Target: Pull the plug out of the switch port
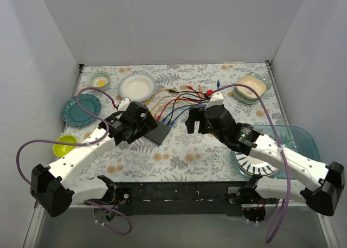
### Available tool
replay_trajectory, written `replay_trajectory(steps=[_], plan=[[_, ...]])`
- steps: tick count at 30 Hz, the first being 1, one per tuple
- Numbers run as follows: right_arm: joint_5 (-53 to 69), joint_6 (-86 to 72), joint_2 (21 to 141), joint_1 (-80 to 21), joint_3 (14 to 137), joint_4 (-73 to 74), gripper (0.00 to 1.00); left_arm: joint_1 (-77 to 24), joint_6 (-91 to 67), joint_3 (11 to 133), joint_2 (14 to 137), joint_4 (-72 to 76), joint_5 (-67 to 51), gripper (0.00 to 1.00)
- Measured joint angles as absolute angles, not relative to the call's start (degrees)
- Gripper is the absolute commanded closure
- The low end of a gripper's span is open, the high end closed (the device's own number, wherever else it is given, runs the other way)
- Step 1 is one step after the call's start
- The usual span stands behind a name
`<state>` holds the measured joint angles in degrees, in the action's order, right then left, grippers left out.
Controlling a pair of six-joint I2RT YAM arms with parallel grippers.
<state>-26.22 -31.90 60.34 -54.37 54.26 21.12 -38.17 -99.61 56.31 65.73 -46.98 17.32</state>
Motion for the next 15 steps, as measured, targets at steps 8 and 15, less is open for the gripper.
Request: replay_trajectory(steps=[8, 15], plan=[[-21.54, -28.12, 85.1, -51.18, 70.85, 23.9, 0.57, -33.61, -103.61, 54.96, 66.92, -52.42, 19.88, 0.3], [-13.91, -28.56, 98.15, -44.05, 75.18, 22.85, 0.59, -20.99, -105.56, 50.61, 63.68, -52.69, 17.1, 0.48]])
